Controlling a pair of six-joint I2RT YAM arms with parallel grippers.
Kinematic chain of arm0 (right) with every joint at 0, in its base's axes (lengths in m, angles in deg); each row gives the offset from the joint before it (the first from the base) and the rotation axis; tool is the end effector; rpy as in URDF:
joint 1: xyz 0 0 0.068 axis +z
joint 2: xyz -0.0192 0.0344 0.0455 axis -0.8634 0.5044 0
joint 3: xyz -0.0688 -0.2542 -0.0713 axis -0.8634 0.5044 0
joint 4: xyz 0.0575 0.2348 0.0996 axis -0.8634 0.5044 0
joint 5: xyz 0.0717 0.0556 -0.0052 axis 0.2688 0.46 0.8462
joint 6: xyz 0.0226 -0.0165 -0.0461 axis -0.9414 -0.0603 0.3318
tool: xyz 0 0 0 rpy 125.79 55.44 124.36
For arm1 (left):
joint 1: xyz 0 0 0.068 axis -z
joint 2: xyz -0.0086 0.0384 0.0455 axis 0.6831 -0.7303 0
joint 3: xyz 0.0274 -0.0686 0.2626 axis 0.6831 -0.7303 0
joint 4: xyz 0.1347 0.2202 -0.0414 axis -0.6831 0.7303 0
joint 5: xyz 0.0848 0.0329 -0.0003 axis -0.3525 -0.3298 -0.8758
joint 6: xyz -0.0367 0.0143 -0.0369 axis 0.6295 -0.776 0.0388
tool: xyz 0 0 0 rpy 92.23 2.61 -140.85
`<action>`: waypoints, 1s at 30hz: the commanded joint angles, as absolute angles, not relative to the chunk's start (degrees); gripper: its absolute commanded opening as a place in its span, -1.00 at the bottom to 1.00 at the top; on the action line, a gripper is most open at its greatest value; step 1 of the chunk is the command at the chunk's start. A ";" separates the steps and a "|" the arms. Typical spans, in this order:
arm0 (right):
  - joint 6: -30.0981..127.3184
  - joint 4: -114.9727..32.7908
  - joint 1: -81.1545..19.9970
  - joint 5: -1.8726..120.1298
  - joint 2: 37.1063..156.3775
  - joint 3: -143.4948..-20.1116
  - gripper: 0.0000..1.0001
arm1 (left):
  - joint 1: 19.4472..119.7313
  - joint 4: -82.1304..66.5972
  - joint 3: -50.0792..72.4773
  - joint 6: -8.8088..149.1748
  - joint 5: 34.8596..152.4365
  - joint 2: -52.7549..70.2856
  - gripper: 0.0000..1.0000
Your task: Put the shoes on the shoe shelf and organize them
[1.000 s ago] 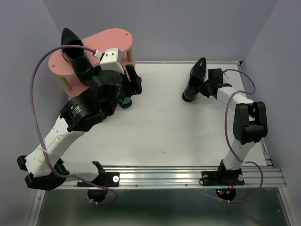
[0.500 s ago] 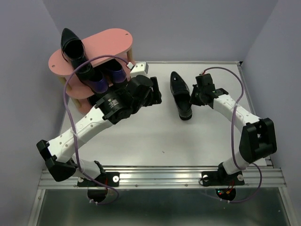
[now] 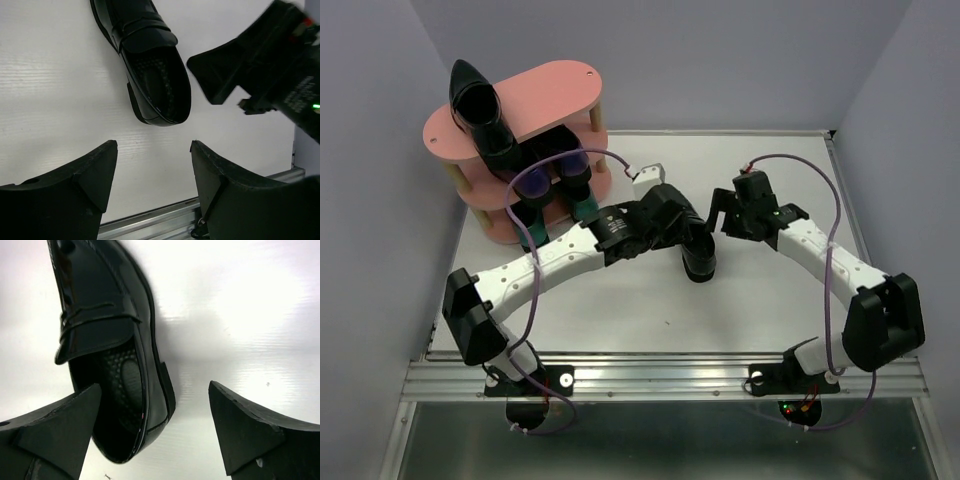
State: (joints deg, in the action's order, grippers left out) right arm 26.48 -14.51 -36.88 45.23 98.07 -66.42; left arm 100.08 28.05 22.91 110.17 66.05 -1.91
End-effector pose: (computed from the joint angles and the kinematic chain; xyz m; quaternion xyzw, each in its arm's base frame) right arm 0.2834 0.1151 0.2554 0.0689 0.9339 0.1054 0.3345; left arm 0.1930 -0.2755 0.3641 -0.0347 0.8806 -0.2766 0.3832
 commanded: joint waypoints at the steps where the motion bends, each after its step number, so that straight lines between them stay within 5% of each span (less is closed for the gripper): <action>1: 25.28 -13.65 -37.21 32.45 91.17 -69.45 0.91 | 101.45 29.14 24.38 113.97 64.73 -4.94 0.42; 16: 22.73 -6.36 -37.73 20.38 70.86 -67.69 1.00 | 99.70 24.04 26.39 115.56 65.08 -17.95 0.40; 25: 21.06 -2.93 -37.73 20.64 65.94 -63.83 1.00 | 98.55 24.31 32.10 115.21 65.87 -29.03 0.20; 27: 20.97 -2.93 -37.73 20.73 65.85 -63.21 1.00 | 98.55 24.48 32.11 115.03 66.40 -30.26 -0.07; 30: 21.06 -3.01 -37.73 20.64 66.02 -63.30 1.00 | 98.55 25.36 32.19 115.03 65.62 -29.83 -0.76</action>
